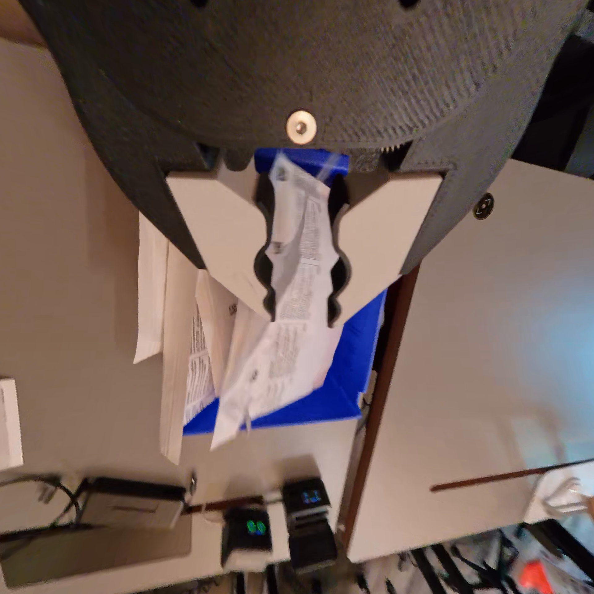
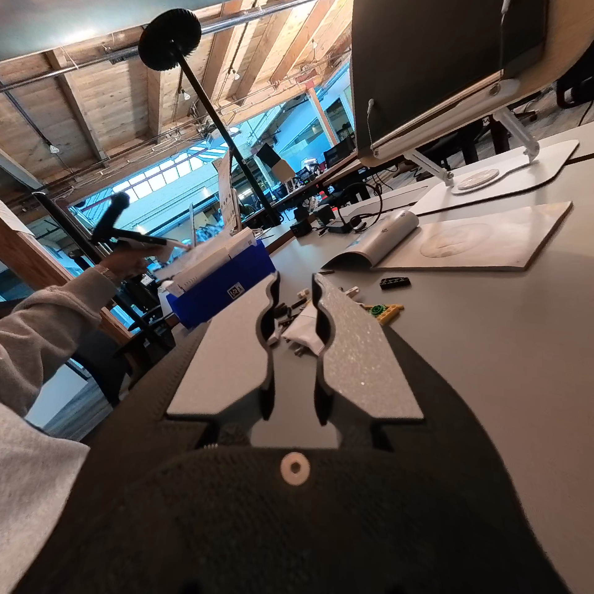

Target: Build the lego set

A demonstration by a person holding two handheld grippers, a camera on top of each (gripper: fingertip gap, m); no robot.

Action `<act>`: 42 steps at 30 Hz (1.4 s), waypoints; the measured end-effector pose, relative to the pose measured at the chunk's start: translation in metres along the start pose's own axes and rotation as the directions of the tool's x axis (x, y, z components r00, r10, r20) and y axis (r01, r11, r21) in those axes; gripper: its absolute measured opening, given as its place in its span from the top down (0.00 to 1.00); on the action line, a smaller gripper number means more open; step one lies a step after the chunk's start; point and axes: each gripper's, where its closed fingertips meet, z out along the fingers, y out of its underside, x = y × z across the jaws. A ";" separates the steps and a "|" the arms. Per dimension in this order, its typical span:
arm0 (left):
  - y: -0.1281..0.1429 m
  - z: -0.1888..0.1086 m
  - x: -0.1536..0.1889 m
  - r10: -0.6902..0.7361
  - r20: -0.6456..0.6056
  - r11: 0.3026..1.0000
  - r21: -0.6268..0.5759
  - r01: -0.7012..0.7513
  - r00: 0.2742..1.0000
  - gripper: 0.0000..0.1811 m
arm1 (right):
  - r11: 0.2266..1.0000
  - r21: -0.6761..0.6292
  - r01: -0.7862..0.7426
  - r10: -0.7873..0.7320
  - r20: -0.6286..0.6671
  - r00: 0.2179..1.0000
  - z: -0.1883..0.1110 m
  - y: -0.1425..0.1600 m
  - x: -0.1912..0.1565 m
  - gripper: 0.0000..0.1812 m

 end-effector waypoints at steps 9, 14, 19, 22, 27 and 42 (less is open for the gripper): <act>-0.064 -0.101 0.089 0.048 -0.005 0.920 0.390 -0.042 0.999 0.70 | 0.984 -0.041 0.173 -0.177 -0.137 0.975 -0.016 -0.012 0.022 0.91; -0.039 -0.144 0.267 0.090 -0.650 0.928 0.329 0.173 0.754 0.81 | 0.973 -0.107 0.206 -0.217 -0.101 0.971 -0.007 0.005 0.017 0.90; 0.024 -0.088 0.374 0.218 -0.678 0.938 0.345 0.041 0.702 0.82 | 0.934 -0.199 0.296 -0.315 -0.071 0.946 0.002 0.025 0.010 0.90; 0.053 -0.071 0.419 0.320 -0.679 0.915 0.403 -0.028 0.661 0.83 | 0.911 -0.237 0.338 -0.365 -0.077 0.928 0.003 0.033 0.011 0.91; 0.081 -0.081 0.448 0.280 -0.843 0.924 0.367 0.109 0.459 0.89 | 0.864 -0.308 0.398 -0.452 -0.128 0.883 -0.001 0.050 0.012 0.91; 0.083 -0.100 0.450 0.188 -0.947 0.944 0.247 0.217 0.259 0.89 | 0.772 -0.528 0.354 -0.404 0.022 0.915 -0.072 0.061 0.009 0.86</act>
